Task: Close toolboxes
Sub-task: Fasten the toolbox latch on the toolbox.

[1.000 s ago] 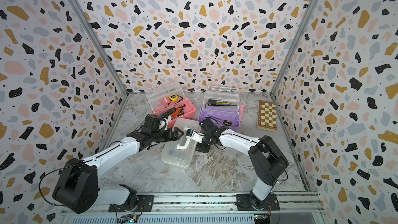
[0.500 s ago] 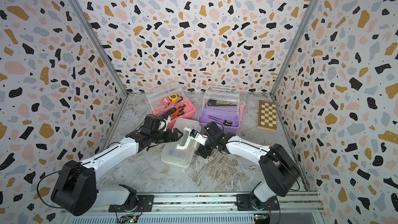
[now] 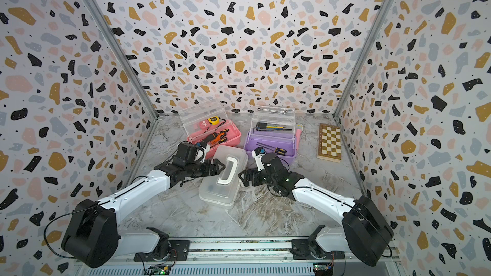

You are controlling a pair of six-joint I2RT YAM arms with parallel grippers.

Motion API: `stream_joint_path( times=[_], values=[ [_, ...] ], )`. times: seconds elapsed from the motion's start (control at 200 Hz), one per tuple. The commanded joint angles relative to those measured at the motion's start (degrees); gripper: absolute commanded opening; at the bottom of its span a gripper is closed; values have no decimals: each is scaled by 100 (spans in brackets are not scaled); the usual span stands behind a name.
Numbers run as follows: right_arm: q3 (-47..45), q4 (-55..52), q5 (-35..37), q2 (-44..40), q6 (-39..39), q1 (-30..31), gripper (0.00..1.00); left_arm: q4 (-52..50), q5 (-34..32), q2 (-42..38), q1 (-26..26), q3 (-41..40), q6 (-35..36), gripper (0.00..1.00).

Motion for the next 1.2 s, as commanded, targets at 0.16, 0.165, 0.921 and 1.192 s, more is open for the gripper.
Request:
stream_joint_path(
  times=[0.16,0.165,0.921,1.192],
  values=[
    [292,731,-404,675,2482,15,100,-125,27,2,-35,-172,-17,92],
    [283,779,-426,686,2503,15,100,-126,27,-3,-39,-176,-15,92],
    [199,2501,-1025,1672,3337,242,82,290,471,206,-67,-538,-252,88],
    [510,795,-596,1275,2157,244,83,-526,-430,-428,-59,-50,-225,98]
  ],
)
